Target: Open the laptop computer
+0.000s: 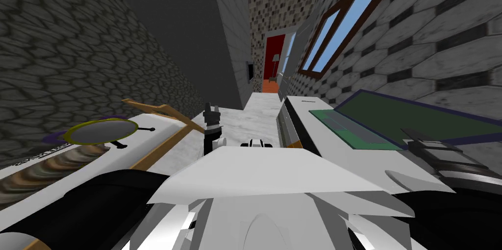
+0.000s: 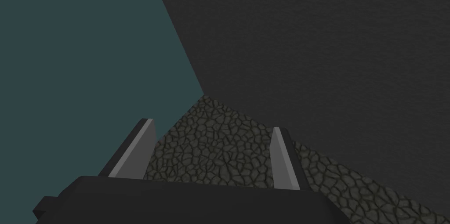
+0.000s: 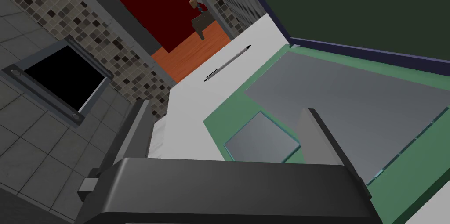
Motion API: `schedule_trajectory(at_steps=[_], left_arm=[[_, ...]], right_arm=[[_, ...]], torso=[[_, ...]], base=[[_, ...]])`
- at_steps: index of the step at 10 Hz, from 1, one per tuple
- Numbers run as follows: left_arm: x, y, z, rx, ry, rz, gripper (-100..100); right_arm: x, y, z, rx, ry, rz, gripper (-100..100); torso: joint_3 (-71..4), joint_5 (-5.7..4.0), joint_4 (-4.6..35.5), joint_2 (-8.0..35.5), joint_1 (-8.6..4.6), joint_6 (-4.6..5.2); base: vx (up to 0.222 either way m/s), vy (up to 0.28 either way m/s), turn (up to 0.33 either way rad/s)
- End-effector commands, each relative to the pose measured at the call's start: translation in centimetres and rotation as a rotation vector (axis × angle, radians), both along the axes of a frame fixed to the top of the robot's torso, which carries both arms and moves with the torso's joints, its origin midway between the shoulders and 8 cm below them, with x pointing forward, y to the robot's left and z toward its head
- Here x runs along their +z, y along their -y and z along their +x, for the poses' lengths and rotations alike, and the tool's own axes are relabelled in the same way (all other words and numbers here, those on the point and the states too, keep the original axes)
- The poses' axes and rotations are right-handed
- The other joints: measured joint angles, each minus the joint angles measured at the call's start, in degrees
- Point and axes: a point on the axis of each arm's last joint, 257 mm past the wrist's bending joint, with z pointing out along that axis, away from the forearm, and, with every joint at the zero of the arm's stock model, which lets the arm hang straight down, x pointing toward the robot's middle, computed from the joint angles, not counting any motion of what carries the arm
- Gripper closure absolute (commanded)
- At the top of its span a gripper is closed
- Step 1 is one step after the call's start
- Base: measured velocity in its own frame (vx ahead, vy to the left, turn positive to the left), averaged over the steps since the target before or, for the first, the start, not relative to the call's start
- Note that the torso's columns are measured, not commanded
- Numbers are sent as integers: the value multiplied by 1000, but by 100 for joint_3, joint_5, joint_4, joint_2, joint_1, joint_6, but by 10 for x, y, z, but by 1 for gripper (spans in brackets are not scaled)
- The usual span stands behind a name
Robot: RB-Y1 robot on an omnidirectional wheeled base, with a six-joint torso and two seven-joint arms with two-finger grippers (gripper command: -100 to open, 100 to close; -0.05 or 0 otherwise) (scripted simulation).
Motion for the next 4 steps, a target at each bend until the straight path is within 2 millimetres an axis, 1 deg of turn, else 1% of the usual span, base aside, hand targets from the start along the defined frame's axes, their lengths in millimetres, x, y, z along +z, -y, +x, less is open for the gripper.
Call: schedule_trajectory(at_steps=[1,2,3,4], left_arm=[[0,0,0,0,0,0,0],[0,0,0,0,0,0,0],[0,0,0,0,0,0,0],[0,0,0,0,0,0,0]], right_arm=[[3,18,6,-25,-36,22,-100],[-3,21,5,-39,-55,31,-100],[-4,22,4,-43,-59,34,-100],[3,31,11,-53,-68,42,-100]], torso=[[6,-1,3,3,1,15],[9,5,4,12,19,3],[12,6,6,15,20,14],[-6,-1,-2,-18,-11,16]], base=[[-258,115,325],[-279,130,216],[-160,49,-39],[-229,28,294]])
